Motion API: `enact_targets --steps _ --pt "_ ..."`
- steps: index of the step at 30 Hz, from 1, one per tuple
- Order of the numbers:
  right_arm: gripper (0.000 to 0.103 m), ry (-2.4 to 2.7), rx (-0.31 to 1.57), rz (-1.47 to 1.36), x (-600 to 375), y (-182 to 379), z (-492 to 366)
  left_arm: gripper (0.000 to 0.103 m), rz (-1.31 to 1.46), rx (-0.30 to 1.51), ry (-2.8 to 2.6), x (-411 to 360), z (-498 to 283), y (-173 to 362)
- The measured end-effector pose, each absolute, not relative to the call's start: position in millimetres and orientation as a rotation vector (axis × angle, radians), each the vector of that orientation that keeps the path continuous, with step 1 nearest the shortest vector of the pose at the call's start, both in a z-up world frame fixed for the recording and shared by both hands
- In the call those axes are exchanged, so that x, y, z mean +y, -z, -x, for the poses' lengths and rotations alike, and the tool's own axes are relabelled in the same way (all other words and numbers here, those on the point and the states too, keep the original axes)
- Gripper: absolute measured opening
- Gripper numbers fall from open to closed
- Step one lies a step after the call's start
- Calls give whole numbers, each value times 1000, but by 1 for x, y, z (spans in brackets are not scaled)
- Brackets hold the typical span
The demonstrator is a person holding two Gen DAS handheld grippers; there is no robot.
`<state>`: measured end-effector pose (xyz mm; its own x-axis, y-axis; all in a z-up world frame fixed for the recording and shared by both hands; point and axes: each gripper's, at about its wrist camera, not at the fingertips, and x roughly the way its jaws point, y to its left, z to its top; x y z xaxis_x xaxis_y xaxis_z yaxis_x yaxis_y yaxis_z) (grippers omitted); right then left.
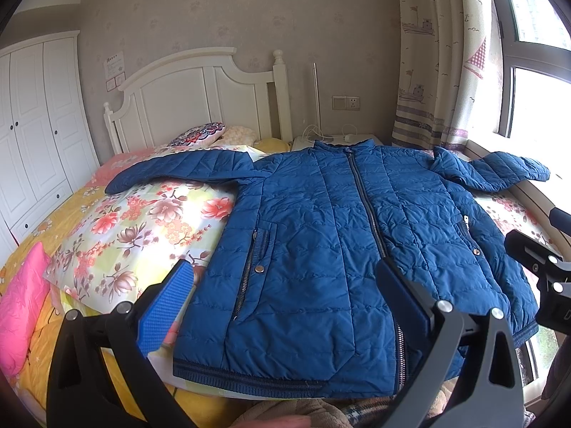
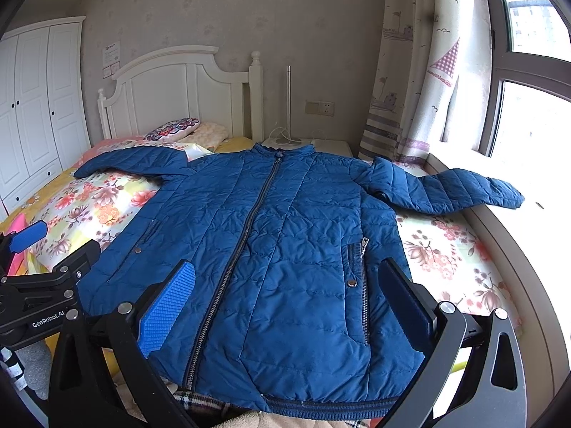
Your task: Fold large clothes
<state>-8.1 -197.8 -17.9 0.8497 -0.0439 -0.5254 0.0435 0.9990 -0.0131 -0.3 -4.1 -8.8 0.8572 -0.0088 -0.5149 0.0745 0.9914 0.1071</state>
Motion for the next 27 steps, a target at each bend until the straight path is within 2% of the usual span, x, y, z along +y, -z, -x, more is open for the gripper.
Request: enact_targets --steps 27 --pt "98 39 562 -5 -197 20 8 101 -124 542 45 -3 0 9"
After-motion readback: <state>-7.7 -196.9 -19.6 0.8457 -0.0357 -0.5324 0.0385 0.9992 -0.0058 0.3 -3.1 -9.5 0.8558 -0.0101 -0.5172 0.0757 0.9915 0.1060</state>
